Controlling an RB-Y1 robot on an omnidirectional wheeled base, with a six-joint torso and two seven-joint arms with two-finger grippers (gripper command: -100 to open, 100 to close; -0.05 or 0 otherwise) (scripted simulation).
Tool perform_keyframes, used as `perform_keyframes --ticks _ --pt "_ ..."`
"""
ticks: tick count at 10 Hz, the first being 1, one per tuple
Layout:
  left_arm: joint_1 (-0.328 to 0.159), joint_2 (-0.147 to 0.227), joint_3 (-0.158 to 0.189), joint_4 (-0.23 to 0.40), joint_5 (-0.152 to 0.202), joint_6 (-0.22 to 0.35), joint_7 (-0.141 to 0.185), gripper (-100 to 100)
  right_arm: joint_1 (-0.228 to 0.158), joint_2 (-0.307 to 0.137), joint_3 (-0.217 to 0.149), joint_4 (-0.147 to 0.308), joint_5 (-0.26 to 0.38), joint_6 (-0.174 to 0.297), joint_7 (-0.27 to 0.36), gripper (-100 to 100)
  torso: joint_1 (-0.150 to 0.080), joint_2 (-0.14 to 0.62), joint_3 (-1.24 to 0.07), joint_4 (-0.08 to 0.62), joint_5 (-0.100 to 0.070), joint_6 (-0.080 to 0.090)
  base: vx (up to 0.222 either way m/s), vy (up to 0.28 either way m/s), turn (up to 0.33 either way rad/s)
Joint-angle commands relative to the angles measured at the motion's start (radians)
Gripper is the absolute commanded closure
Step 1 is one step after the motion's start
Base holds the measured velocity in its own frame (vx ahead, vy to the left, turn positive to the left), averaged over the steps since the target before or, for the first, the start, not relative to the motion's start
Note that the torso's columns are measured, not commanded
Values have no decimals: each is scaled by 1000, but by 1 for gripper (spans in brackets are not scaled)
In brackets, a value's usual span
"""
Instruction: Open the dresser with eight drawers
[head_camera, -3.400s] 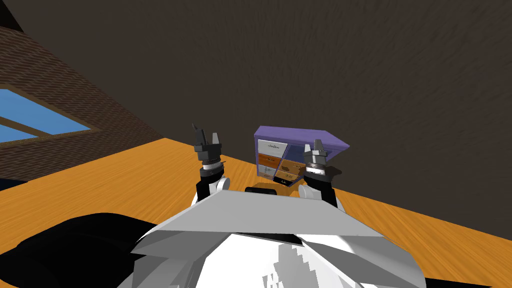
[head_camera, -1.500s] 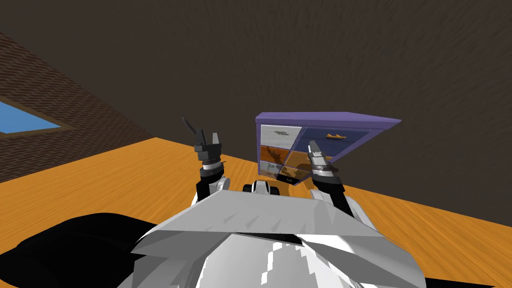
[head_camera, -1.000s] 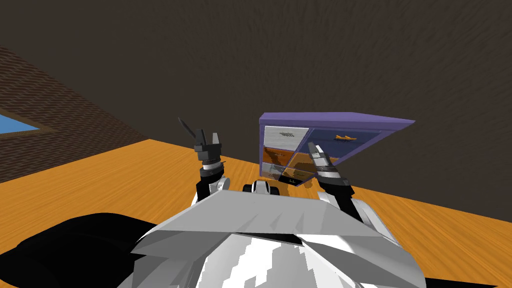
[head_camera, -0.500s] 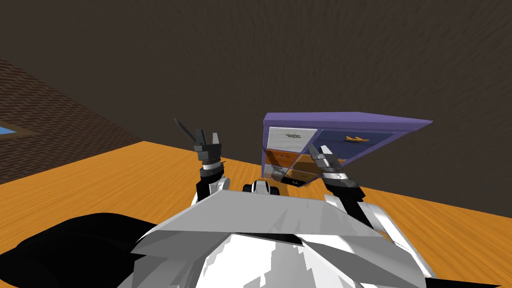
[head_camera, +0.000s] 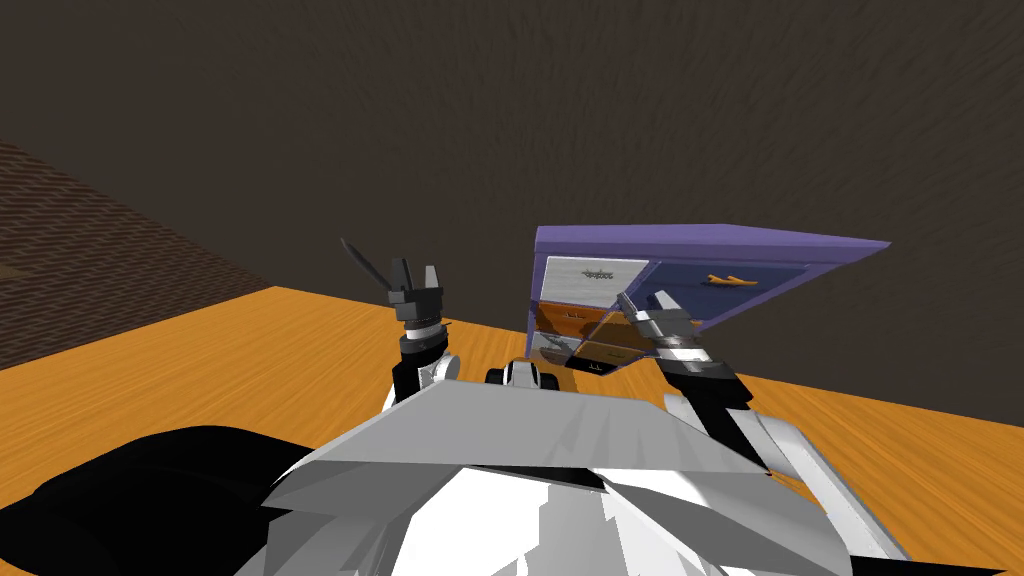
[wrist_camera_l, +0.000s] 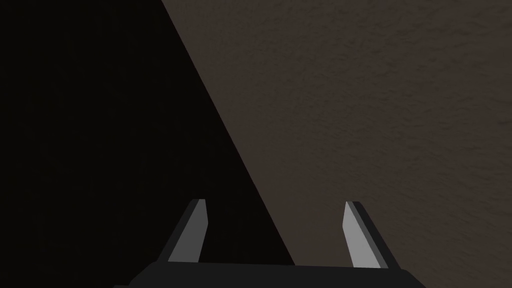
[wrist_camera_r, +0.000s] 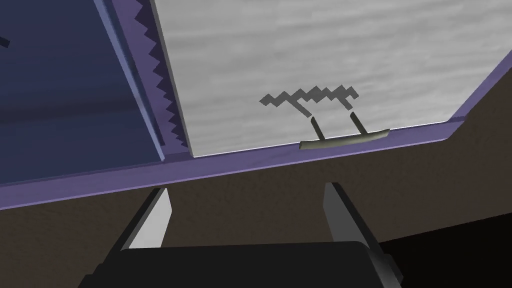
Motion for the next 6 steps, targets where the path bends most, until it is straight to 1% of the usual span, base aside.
perform_keyframes --ticks 1,3,6 --pt "0 0 0 0 0 0 0 0 10 -26 -40 0 64 12 66 -100 0 1 0 0 0 0 46 107 -57" --pt "0 0 0 0 0 0 0 0 17 -53 -73 1 116 20 118 -100 0 0 0 0 0 0 63 107 -53" --pt "0 0 0 0 0 0 0 0 28 -105 -122 3 196 31 200 -100 -1 0 0 0 0 0 64 99 -56"
